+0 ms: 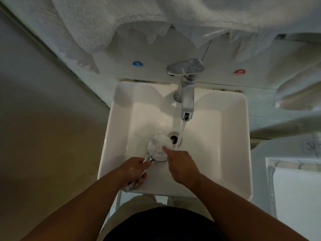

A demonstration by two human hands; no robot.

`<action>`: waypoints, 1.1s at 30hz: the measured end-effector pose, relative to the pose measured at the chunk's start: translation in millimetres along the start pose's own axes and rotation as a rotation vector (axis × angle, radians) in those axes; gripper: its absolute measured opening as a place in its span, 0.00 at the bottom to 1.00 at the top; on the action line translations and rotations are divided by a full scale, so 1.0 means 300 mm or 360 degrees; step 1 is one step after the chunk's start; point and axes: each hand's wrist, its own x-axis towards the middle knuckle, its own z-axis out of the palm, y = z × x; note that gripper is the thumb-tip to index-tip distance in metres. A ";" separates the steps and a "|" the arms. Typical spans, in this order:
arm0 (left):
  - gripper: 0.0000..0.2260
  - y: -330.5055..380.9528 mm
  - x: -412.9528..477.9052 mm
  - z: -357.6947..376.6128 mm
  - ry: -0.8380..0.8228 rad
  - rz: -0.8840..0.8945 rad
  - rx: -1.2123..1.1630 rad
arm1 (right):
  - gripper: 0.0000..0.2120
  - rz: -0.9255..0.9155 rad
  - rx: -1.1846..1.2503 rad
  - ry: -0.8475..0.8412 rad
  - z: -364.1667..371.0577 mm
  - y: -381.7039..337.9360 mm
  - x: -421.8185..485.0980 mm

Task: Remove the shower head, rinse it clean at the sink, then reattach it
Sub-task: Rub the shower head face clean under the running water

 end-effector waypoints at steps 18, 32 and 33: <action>0.14 0.009 -0.013 0.005 0.0005 0.0026 0.0028 | 0.22 0.0066 -0.0026 0.0148 -0.020 0.045 0.029; 0.13 0.012 -0.017 0.005 0.0003 0.0011 -0.0004 | 0.23 0.0023 -0.0003 0.0108 -0.018 0.033 0.037; 0.13 0.011 -0.019 0.005 0.0001 0.0017 -0.0004 | 0.23 0.0033 0.0007 0.0118 -0.017 0.034 0.044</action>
